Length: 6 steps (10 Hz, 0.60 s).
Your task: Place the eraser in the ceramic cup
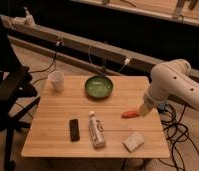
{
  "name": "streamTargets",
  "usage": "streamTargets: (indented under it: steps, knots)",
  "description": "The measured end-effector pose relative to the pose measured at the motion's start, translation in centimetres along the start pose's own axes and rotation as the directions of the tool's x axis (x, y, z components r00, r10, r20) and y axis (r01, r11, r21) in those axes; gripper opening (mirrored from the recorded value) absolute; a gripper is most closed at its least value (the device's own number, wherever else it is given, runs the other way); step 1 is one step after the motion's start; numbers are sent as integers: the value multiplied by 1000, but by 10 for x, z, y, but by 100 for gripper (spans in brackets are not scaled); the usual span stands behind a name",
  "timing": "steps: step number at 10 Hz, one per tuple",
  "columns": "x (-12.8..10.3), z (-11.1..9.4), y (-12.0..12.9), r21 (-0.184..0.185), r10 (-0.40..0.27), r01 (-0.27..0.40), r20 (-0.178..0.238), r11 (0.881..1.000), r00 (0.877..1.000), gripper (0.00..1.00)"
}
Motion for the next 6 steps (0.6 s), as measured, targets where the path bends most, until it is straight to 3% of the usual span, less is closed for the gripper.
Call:
streamTargets:
  steps: [1,2,4,6]
  knots:
    - [-2,0,0,16,-2,2,11,1000,1000,59]
    - [-3,0,1,2,5,-5,21,1000,1000,67]
    - [-13,1,12,-87,17,-13,47,996,999,79]
    - [-42,-1,43,-192,42,-27,75,981,996,80]
